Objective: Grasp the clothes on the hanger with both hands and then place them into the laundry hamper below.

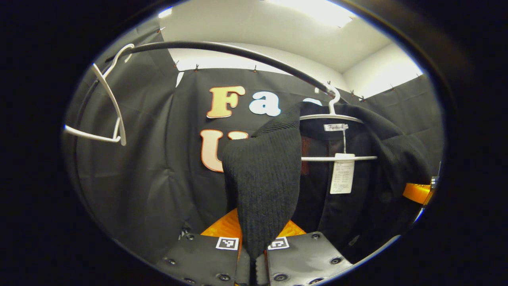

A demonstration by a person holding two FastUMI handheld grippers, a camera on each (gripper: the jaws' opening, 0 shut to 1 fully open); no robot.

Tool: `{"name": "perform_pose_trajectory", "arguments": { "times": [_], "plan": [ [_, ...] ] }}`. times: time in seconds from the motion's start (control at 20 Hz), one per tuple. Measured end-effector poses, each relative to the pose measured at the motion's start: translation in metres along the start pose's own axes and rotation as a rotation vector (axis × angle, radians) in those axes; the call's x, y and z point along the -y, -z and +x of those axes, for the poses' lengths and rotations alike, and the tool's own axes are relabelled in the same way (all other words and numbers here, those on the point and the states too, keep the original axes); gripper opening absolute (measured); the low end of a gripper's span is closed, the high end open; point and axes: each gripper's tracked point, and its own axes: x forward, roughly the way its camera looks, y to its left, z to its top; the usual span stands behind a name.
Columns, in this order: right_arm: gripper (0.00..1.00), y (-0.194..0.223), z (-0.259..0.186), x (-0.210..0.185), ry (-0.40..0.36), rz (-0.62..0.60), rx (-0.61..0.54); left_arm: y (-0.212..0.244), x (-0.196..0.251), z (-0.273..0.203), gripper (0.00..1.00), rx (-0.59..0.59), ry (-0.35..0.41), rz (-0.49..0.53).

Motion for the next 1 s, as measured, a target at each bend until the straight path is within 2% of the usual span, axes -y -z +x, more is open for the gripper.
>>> {"name": "perform_pose_trajectory", "arguments": {
  "times": [0.35,0.65,0.85,1.0],
  "plan": [
    [0.0,-0.073,-0.002,0.023,0.047,-0.085,0.129,-0.048,-0.004,0.004,0.14,0.045,-0.005,-0.005],
    [0.0,-0.13,0.005,0.061,0.129,-0.152,0.205,-0.076,-0.011,0.019,0.14,0.084,0.004,-0.007],
    [0.0,-0.155,0.016,0.094,0.2,-0.218,0.224,-0.087,-0.012,0.036,0.14,0.091,0.004,-0.011],
    [0.0,-0.164,0.025,0.104,0.21,-0.212,0.223,-0.099,-0.022,0.038,0.14,0.102,-0.011,-0.034]
  ]
}}
